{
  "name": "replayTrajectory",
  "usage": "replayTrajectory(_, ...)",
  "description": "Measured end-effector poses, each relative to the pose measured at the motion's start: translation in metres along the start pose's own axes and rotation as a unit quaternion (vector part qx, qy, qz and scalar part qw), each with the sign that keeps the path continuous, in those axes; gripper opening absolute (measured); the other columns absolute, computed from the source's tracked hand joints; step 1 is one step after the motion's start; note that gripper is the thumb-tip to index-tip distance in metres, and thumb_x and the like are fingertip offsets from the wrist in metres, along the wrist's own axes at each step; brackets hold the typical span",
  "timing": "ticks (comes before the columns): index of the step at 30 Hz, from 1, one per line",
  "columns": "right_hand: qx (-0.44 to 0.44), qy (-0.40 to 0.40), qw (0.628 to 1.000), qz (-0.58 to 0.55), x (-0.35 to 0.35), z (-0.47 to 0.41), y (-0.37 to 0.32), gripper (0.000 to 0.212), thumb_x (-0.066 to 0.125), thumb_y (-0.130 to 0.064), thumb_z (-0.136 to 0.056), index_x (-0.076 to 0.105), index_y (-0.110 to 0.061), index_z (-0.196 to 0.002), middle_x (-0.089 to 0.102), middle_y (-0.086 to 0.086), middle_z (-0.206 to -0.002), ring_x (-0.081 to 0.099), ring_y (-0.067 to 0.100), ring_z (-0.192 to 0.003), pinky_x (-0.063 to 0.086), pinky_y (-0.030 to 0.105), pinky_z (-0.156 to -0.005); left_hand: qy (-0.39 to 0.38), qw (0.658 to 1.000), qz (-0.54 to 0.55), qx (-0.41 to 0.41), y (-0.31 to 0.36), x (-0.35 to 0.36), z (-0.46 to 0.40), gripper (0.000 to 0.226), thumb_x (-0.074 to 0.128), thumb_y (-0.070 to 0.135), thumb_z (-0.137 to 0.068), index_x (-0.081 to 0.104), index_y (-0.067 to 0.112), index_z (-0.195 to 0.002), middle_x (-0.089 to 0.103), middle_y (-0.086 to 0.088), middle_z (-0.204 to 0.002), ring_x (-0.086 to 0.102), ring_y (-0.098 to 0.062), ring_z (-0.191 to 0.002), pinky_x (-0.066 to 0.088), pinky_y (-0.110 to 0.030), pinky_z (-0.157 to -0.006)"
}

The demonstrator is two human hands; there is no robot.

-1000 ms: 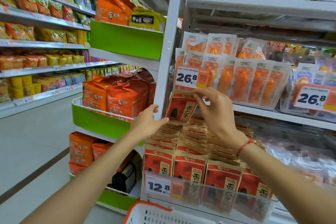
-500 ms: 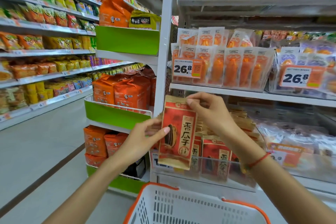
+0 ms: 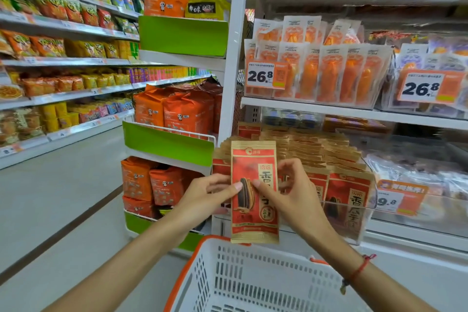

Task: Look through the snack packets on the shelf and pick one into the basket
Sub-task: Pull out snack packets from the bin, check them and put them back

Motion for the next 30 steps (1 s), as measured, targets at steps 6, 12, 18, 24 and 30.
replayTrajectory(6, -0.027, 0.086, 0.994, 0.062, -0.007, 0.0, 0.006, 0.028, 0.07, -0.044, -0.083, 0.052, -0.023, -0.083, 0.063, -0.007, -0.083, 0.058, 0.008, -0.073, 0.049, 0.022, -0.064, -0.034, 0.999, -0.03, 0.014, -0.002, 0.008, -0.002, 0.017, 0.07, 0.033, -0.086, 0.066, 0.035, -0.103, 0.07, 0.011, -0.103, 0.066, 0.003, -0.096, 0.056, -0.028, -0.088)
replayTrajectory(12, 0.012, 0.081, 0.996, 0.029, -0.009, -0.004, 0.018, 0.02, 0.055, -0.039, -0.094, 0.055, -0.024, -0.081, 0.067, -0.002, -0.077, 0.067, 0.016, -0.071, 0.058, 0.047, -0.064, -0.04, 0.999, -0.035, 0.007, -0.006, 0.009, -0.004, 0.017, 0.067, 0.034, -0.088, 0.064, 0.034, -0.105, 0.069, 0.011, -0.103, 0.067, 0.005, -0.089, 0.056, -0.018, -0.075)
replayTrajectory(18, 0.009, 0.044, 0.999, 0.023, -0.005, -0.002, 0.02, 0.012, 0.055, -0.04, -0.094, 0.05, -0.03, -0.088, 0.069, -0.001, -0.081, 0.069, 0.014, -0.071, 0.058, 0.047, -0.059, 0.002, 1.0, -0.008, 0.01, -0.008, 0.009, -0.002, 0.024, 0.065, 0.035, -0.09, 0.064, 0.029, -0.113, 0.07, 0.009, -0.108, 0.067, -0.001, -0.097, 0.058, -0.024, -0.079)
replayTrajectory(24, -0.03, -0.035, 0.997, 0.063, 0.003, 0.004, 0.02, 0.024, 0.064, -0.034, -0.091, 0.054, -0.026, -0.111, 0.065, -0.011, -0.093, 0.063, 0.003, -0.076, 0.057, 0.032, -0.069, 0.053, 0.996, 0.072, 0.015, -0.007, 0.009, -0.002, 0.011, 0.061, 0.027, -0.093, 0.062, 0.032, -0.102, 0.069, 0.006, -0.107, 0.068, 0.002, -0.087, 0.054, -0.013, -0.061)
replayTrajectory(30, -0.036, -0.104, 0.994, 0.002, 0.002, 0.001, 0.025, 0.054, 0.069, -0.015, -0.089, 0.049, -0.026, -0.138, 0.059, -0.01, -0.126, 0.065, 0.006, -0.088, 0.059, 0.028, -0.074, 0.09, 0.99, 0.108, -0.013, -0.01, 0.002, -0.006, 0.043, 0.061, 0.033, -0.092, 0.056, 0.016, -0.13, 0.066, 0.0, -0.121, 0.062, -0.012, -0.111, 0.055, -0.029, -0.083)
Point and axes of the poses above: each hand's wrist, its own z-axis away from the middle knuckle, its own x-axis out of the palm, y = z × x, the point moved 2 cm from there along -z, towards the middle knuckle
